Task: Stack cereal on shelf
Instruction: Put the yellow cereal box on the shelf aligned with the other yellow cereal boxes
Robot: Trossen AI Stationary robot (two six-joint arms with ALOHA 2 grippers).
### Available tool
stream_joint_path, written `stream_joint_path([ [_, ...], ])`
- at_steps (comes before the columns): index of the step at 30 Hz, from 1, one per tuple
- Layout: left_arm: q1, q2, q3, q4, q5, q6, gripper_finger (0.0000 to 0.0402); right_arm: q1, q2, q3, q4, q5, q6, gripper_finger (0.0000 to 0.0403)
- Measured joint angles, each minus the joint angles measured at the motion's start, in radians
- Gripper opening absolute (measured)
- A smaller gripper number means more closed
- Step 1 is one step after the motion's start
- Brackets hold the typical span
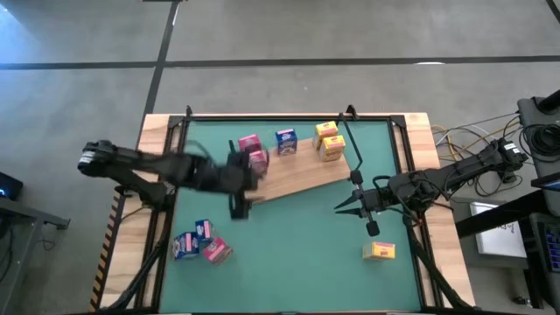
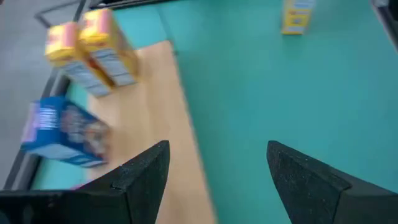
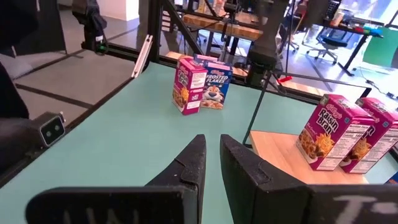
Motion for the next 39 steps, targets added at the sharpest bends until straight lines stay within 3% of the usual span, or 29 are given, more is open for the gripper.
stream_joint_path([
  [8,-0.276,0.001,-0.189,0.168,-0.194,-0.072,0.0252,0.001,0.026,0.007,0.083,0.056,0.248,0.0038],
  [17,-0.393,0.001,-0.296,0.322,-0.403,-0.052,0.0252,0.022,0.173,0.198,0.010,0.049,0.387,0.0038],
  [27,-0.399,0.002,-0.329,0.317,-0.446,-0.051,0.0252,0.023,0.407,0.588,-0.696,0.034,0.778,0.0038],
  [33,-0.399,0.002,-0.321,0.317,-0.447,-0.028,0.0252,0.040,0.553,0.790,-1.130,-0.120,0.943,0.0038],
  [39,-0.399,0.002,-0.321,0.317,-0.448,-0.005,0.0252,0.095,0.657,0.922,-1.367,-0.267,1.049,0.0038],
])
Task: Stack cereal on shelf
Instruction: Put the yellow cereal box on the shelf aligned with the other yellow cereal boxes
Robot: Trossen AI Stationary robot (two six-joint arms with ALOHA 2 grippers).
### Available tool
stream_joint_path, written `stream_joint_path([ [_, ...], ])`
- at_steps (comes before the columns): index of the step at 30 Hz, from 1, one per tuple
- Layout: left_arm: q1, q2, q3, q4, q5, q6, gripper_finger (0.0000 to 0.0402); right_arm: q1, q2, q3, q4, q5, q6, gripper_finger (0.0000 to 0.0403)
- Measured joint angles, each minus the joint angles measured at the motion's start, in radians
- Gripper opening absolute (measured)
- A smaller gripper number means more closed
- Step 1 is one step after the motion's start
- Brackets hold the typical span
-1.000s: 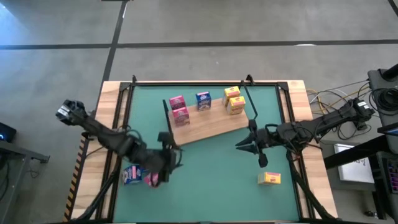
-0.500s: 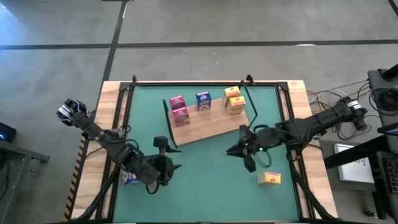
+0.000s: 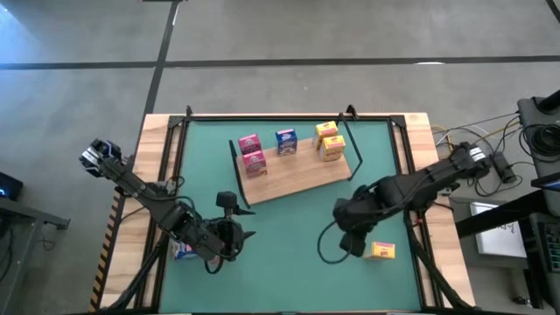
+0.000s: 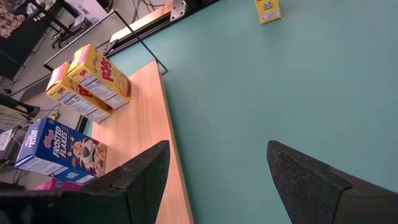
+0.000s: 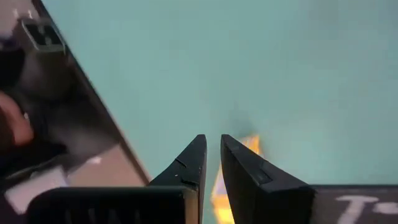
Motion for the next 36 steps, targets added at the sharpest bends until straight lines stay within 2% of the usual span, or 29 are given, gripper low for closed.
stream_joint_path([
  [7,0.002,0.000,0.000,0.000,-0.001,0.008,0.0252,0.108,0.038,0.066,-0.065,-0.075,0.062,0.0038],
  [9,0.002,0.000,0.000,0.000,-0.001,0.010,0.0252,0.155,0.037,0.065,-0.069,-0.076,0.073,0.0038],
  [14,0.003,0.000,0.001,0.000,-0.037,0.011,0.0252,0.261,0.037,0.058,-0.150,-0.056,0.215,0.0049],
  [18,0.003,0.000,0.001,0.000,-0.078,0.012,0.0252,0.348,0.037,0.050,-0.151,0.023,0.259,0.0092],
  [23,0.003,0.000,0.001,0.000,-0.114,0.011,0.0252,0.472,0.068,0.048,-0.172,0.224,0.204,0.0161],
  [25,0.003,0.000,0.001,0.000,-0.115,0.011,0.0252,0.500,0.086,0.047,-0.204,0.271,0.208,0.0185],
  [29,0.003,0.000,0.001,0.000,-0.115,0.010,0.0252,0.532,0.127,0.045,-0.234,0.293,0.213,0.0217],
  [36,0.003,0.000,0.001,0.003,-0.114,0.010,0.0252,0.532,0.181,0.026,-0.252,0.296,0.213,0.0244],
])
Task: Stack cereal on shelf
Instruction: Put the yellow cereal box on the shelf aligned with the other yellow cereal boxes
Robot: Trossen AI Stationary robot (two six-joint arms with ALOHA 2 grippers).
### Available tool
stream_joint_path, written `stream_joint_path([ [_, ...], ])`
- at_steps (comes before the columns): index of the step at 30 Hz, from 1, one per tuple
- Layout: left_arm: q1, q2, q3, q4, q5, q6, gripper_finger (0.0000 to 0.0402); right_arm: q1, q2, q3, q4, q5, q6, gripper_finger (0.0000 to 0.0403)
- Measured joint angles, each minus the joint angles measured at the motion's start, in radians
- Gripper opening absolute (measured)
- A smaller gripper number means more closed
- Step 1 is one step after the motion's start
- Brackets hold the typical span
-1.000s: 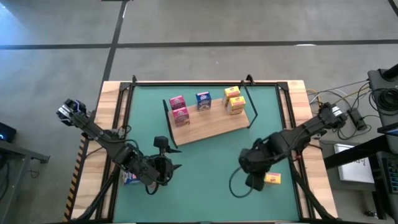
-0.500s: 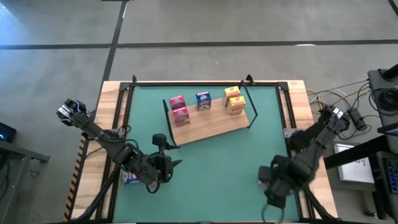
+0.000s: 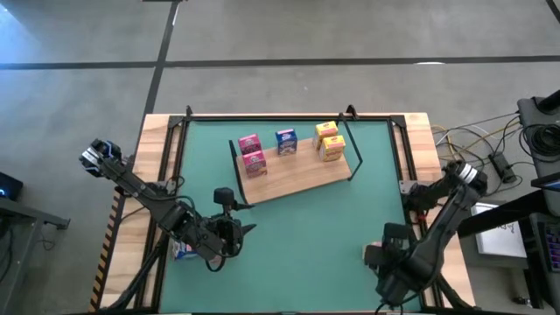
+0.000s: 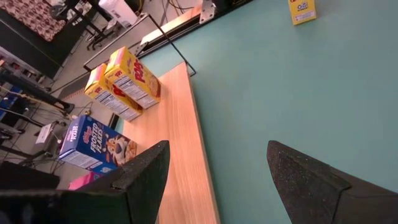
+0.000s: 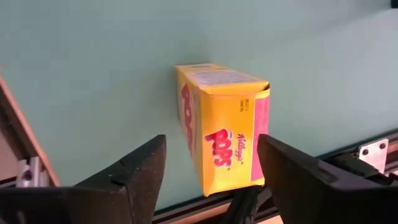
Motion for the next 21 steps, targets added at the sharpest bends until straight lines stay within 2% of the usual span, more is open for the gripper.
stream_joint_path([
  [10,0.004,0.000,0.000,0.007,0.001,0.000,0.0252,0.000,-0.097,-0.069,0.008,0.053,0.040,0.0258],
  [16,0.011,0.000,0.000,0.008,0.002,-0.003,0.0252,0.000,-0.172,-0.172,0.131,0.048,0.040,0.0258],
  [21,0.013,0.000,0.000,0.010,0.002,-0.004,0.0252,0.000,-0.211,-0.244,0.152,0.040,0.044,0.0258],
])
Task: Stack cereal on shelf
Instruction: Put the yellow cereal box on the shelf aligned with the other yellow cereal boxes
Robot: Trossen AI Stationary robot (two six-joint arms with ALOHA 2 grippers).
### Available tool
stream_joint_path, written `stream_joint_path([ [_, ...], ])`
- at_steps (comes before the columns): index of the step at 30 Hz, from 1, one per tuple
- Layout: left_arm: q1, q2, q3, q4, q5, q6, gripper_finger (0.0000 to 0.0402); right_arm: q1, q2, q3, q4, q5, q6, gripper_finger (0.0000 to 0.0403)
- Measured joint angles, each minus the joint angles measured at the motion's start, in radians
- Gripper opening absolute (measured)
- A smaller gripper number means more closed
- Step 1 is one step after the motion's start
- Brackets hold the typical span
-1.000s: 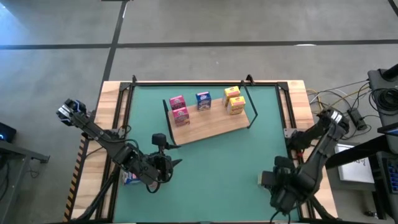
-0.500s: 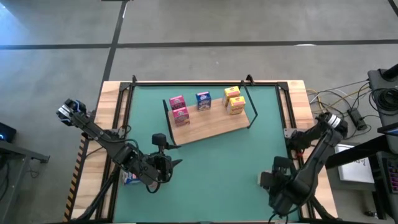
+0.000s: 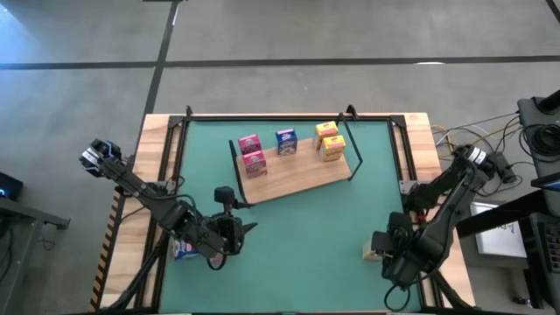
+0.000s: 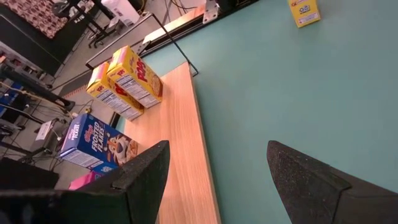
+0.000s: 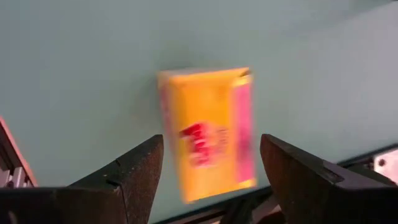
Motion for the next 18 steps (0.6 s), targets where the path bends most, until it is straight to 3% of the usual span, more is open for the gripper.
stream_joint_path([
  [9,0.000,0.000,0.000,0.003,0.000,-0.004,0.0252,0.000,-0.069,-0.107,0.111,-0.008,-0.001,0.0239],
  [14,0.000,0.000,0.000,0.003,0.000,-0.008,0.0252,0.000,-0.093,-0.085,0.082,-0.027,0.005,0.0213],
  [18,0.000,0.000,0.000,0.004,0.000,-0.008,0.0252,0.000,-0.096,-0.043,0.043,-0.026,0.043,0.0215],
])
